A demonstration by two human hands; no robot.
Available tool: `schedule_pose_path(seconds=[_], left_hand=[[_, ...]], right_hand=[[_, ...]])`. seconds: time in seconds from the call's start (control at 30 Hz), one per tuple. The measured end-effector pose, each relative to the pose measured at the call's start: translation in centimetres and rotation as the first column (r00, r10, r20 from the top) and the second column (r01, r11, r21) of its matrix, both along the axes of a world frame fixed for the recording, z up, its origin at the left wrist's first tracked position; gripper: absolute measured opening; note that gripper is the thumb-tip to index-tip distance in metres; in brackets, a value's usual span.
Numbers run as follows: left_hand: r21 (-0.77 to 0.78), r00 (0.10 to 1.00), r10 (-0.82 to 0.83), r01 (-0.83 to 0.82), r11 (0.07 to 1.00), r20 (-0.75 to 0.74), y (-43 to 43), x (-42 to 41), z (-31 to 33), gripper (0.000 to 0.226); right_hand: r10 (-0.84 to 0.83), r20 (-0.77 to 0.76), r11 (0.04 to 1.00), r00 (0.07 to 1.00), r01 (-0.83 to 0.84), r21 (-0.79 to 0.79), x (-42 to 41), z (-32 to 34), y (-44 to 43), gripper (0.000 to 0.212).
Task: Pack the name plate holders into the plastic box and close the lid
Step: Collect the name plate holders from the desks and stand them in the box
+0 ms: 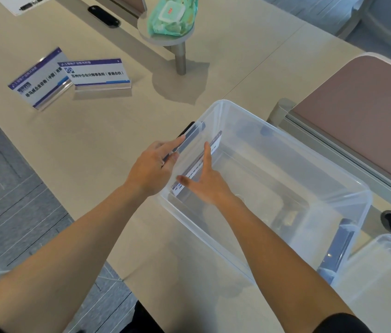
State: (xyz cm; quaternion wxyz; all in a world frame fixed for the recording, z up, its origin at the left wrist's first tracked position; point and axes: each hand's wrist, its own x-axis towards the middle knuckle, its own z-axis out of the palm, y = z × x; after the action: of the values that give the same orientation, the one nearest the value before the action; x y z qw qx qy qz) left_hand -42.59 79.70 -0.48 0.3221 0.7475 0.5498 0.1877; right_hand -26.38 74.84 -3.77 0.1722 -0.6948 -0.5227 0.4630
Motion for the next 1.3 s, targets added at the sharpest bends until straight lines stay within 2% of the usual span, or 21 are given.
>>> schedule_pose_path(seconds=[0.17, 0.27, 0.33, 0.4, 0.5, 0.6, 0.67, 0.77, 0.93, 1.13, 1.3], left_hand=[[0.022, 0.999, -0.027, 0.027, 0.999, -0.023, 0.1, 0.1, 0.0, 0.043], [0.106, 0.989, -0.030, 0.045, 0.993, -0.143, -0.1, -0.1, -0.2, 0.043], [0.172, 0.979, -0.033, 0.069, 0.983, -0.202, -0.2, -0.1, 0.2, 0.042], [0.238, 0.976, -0.067, 0.117, 0.964, -0.206, -0.3, 0.0, 1.1, 0.042], [0.319, 0.988, -0.110, 0.139, 0.938, -0.107, -0.9, 0.8, 2.5, 0.042], [0.140, 0.978, -0.189, 0.176, 0.974, 0.087, -3.4, 2.2, 4.8, 0.033], [0.063, 0.938, -0.310, 0.304, 0.951, 0.153, -5.0, 3.2, 5.3, 0.033], [0.027, 0.850, -0.485, 0.490, 0.871, 0.207, -7.4, 4.6, 5.8, 0.034], [0.034, 0.732, -0.653, 0.660, 0.751, 0.194, -12.4, 7.8, 7.3, 0.024], [0.002, 0.558, -0.811, 0.824, 0.567, 0.176, -20.8, 13.1, 8.9, 0.018], [-0.001, 0.429, -0.894, 0.902, 0.432, 0.131, -29.3, 17.0, 9.9, 0.016]], right_hand=[[0.007, -0.030, 0.999, 1.000, -0.009, -0.046, 0.1, 0.6, -0.1, 0.116], [-0.009, -0.007, 0.998, 1.000, 0.009, -0.063, 0.9, 2.3, -0.7, 0.110], [-0.056, 0.028, 0.997, 0.998, 0.057, -0.058, 2.1, 3.9, -1.6, 0.099], [-0.091, 0.128, 0.994, 0.988, 0.097, -0.044, 3.6, 5.7, -3.0, 0.076], [-0.169, 0.264, 0.984, 0.950, 0.177, -0.007, 5.8, 8.6, -6.7, 0.046], [-0.261, 0.394, 0.962, 0.882, 0.272, 0.027, 6.7, 12.2, -11.9, 0.033], [-0.334, 0.443, 0.933, 0.832, 0.358, 0.033, 6.8, 14.6, -15.6, 0.026], [-0.359, 0.548, 0.900, 0.756, 0.435, -0.009, 6.6, 17.2, -21.6, 0.016], [-0.439, 0.643, 0.822, 0.627, 0.569, 0.006, 6.4, 18.9, -32.2, 0.028], [-0.544, 0.662, 0.704, 0.516, 0.709, 0.026, 6.0, 19.8, -44.0, 0.027], [-0.678, 0.579, 0.612, 0.454, 0.784, 0.102, 6.8, 19.3, -53.1, 0.017]])
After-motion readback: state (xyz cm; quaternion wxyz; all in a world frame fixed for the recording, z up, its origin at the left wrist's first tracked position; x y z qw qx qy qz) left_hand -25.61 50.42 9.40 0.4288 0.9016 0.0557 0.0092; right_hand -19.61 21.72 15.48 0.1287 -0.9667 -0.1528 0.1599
